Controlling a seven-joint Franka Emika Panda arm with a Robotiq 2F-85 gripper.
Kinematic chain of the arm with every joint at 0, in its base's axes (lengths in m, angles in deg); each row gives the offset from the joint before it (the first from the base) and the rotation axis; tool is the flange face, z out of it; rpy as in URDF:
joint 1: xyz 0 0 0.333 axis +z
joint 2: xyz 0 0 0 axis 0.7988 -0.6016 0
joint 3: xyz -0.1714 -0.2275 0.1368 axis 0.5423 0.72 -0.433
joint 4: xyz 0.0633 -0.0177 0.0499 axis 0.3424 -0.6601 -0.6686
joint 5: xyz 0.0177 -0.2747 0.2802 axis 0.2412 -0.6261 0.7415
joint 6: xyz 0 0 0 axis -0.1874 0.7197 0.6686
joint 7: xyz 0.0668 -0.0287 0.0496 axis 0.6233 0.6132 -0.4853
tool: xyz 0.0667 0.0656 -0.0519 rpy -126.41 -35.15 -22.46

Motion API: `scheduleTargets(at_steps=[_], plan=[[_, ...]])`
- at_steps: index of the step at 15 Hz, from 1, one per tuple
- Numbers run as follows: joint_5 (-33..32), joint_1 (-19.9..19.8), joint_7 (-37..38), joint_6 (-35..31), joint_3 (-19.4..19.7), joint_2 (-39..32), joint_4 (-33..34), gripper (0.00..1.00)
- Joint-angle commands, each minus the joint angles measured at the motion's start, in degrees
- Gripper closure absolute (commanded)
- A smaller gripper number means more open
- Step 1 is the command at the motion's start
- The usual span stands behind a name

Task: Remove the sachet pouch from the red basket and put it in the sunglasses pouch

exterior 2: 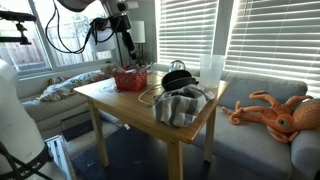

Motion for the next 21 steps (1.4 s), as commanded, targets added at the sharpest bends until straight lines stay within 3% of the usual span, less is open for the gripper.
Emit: scheduleTargets(at_steps=[1, 4, 7, 10, 12, 21], plan=[[-8.12, -4.33, 14.54, 2.52, -6.92, -5.92, 5.78, 0.0], [-15.05, -3.87, 22.73, 6.4, -8.98, -9.9, 9.15, 0.0], [-15.04, 0.04, 20.71, 4.79, -5.61, -9.42, 7.42, 0.0], [-15.49, 0.24, 20.73, 5.22, -5.46, -10.79, 8.55, 0.0], [-19.71, -1.71, 25.06, 6.4, -6.75, -11.96, 8.86, 0.0], [-23.0, 1.27, 30.18, 3.17, -4.06, -19.75, 12.12, 0.0]])
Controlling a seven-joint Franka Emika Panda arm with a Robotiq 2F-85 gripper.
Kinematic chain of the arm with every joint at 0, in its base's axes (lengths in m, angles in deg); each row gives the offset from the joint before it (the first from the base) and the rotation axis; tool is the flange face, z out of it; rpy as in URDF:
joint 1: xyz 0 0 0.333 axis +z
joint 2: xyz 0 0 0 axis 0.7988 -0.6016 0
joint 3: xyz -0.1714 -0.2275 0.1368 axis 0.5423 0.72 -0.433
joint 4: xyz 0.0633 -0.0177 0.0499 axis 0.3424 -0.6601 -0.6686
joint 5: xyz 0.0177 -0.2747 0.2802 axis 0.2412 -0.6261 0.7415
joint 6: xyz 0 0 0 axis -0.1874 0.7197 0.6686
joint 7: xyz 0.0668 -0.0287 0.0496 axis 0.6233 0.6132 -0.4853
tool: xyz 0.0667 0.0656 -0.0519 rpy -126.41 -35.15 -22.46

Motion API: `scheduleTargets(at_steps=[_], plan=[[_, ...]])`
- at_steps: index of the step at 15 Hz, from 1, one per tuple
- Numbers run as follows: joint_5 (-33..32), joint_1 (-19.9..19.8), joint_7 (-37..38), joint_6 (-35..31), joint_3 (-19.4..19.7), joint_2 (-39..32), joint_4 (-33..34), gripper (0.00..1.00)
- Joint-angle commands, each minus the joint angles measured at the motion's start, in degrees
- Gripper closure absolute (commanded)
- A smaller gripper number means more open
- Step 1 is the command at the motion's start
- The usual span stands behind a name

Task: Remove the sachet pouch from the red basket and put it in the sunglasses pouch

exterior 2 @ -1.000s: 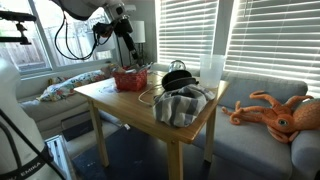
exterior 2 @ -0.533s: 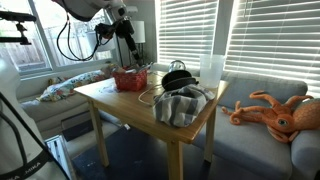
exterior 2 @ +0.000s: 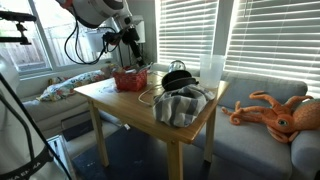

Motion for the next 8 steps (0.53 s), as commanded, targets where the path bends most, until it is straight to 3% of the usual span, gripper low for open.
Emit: scheduleTargets(at_steps=[1, 4, 5, 6, 8], plan=[[-3.18, 2.49, 3.87, -0.19, 1.75, -3.04, 2.65, 0.0], [-3.91, 3.76, 4.72, 0.69, 2.66, -3.98, 3.7, 0.0], [-3.93, 4.11, 4.84, 1.26, 2.91, -4.1, 3.89, 0.06], [-3.92, 4.4, 4.9, 1.64, 3.17, -4.2, 4.03, 0.26], [-3.99, 4.79, 5.14, 1.98, 3.65, -4.24, 4.15, 0.41]])
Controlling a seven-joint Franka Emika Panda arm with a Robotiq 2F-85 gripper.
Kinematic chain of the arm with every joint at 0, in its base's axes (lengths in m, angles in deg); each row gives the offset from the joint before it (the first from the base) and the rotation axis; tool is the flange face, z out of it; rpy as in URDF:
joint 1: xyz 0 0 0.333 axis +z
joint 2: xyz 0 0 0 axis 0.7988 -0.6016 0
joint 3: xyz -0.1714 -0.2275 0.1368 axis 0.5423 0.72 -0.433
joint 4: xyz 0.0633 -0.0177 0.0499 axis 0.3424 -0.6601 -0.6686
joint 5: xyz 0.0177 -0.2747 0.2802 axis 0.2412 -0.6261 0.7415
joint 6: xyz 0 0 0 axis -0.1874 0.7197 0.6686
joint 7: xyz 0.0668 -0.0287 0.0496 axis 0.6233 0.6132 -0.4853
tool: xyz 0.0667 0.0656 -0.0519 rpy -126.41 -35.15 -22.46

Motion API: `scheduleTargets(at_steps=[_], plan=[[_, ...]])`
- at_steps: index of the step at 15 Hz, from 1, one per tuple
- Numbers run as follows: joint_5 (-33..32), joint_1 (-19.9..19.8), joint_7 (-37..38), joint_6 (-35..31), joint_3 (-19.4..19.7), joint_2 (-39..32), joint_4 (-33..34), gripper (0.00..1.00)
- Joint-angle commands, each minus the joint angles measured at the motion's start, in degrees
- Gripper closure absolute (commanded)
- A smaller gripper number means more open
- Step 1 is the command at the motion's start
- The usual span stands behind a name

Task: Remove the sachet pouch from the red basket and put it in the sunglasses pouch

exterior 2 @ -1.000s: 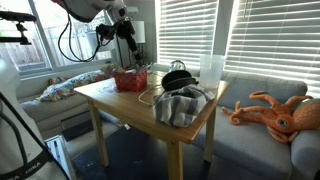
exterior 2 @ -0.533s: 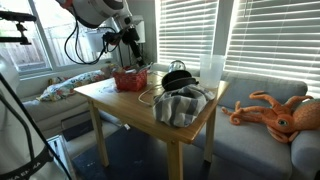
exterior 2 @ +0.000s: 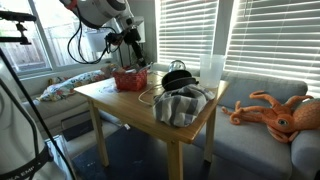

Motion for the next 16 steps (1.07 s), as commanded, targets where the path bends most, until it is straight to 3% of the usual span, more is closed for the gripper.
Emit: scheduleTargets(at_steps=[1, 4, 9, 16], plan=[[-1.79, 1.89, 2.49, 1.83, 1.56, -0.91, 1.48, 0.47], [-1.72, 2.32, 2.69, 2.46, 2.1, -0.5, 1.5, 0.7], [-1.61, 3.03, 3.33, 2.16, 2.47, 0.1, 1.59, 0.99], [-0.43, 3.93, 2.9, 2.97, 2.88, 1.81, 2.0, 1.0]])
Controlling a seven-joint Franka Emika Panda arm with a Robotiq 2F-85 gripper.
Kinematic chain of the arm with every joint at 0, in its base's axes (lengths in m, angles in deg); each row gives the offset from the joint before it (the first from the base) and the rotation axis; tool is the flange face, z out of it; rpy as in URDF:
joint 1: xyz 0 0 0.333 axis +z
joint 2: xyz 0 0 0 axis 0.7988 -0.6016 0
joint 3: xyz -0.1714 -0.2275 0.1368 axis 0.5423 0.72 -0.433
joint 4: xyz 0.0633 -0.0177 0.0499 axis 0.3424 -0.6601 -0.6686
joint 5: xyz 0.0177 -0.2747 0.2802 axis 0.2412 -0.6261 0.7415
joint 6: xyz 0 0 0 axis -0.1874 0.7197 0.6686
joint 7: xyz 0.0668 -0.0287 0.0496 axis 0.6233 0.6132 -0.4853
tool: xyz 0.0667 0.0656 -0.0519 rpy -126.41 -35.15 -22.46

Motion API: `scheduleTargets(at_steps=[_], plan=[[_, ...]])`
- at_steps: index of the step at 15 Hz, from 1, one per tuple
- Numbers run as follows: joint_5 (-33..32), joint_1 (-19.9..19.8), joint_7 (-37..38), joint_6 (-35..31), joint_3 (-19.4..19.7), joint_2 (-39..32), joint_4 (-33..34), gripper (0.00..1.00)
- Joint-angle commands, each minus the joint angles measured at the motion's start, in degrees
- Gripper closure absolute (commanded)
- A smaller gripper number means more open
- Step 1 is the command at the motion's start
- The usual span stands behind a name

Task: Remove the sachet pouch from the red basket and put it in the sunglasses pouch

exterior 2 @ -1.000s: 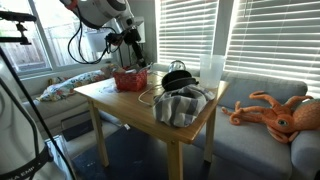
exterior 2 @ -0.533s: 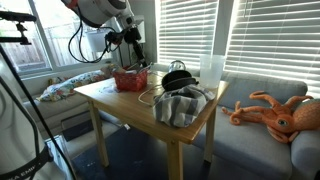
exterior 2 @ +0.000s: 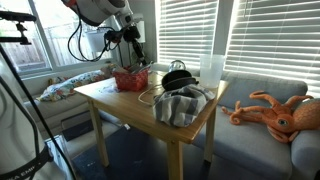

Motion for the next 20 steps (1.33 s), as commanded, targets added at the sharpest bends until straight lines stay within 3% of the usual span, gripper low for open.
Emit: scheduleTargets(at_steps=[1, 14, 20], plan=[[-0.75, 1.4, 1.36, 1.97, 0.82, 2.17, 0.95, 1.0], [1.27, 2.03, -1.46, 3.78, 0.59, 11.59, 2.89, 1.0], [-4.13, -1.49, 3.32, 7.55, -0.57, 16.16, 2.65, 1.0]])
